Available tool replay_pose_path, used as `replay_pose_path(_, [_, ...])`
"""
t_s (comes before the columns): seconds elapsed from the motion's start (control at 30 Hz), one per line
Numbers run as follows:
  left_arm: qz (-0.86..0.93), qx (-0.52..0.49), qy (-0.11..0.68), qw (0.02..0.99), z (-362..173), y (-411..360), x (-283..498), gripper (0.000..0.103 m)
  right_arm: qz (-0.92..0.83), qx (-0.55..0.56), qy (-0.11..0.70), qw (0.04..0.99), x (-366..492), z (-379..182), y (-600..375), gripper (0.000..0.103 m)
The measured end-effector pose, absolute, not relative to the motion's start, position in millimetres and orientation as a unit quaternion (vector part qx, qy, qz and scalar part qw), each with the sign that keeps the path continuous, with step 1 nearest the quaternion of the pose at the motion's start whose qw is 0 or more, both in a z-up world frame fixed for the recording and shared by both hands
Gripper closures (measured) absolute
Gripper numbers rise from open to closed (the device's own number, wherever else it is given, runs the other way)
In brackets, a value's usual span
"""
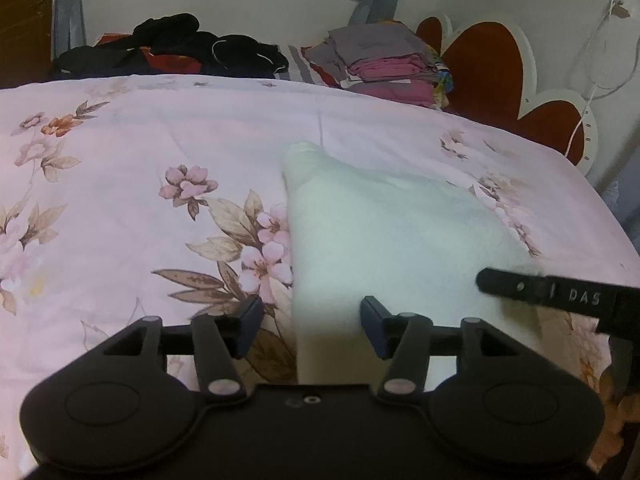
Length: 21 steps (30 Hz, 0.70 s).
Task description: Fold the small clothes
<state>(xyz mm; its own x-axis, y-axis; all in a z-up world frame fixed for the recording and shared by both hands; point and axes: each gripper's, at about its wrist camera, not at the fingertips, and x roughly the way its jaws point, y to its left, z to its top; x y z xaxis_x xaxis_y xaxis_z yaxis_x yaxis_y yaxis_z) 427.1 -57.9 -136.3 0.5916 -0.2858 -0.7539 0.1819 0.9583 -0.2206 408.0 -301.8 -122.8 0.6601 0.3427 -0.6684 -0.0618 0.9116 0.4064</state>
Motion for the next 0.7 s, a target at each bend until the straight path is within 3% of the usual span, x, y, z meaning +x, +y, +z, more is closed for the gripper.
replay_pose_path(0.17, [-0.144,-0.058,0.445,0.882,-147,-61,420,0.045,0.085,0.119,0.405,0.902,408,-130,-304,0.087])
replay_pose_path(0.7, [-0.147,-0.039,0.449,0.880,-161,-54,415,0.039,0.090,0.197,0.437,0.873,343,-127,-320,0.081])
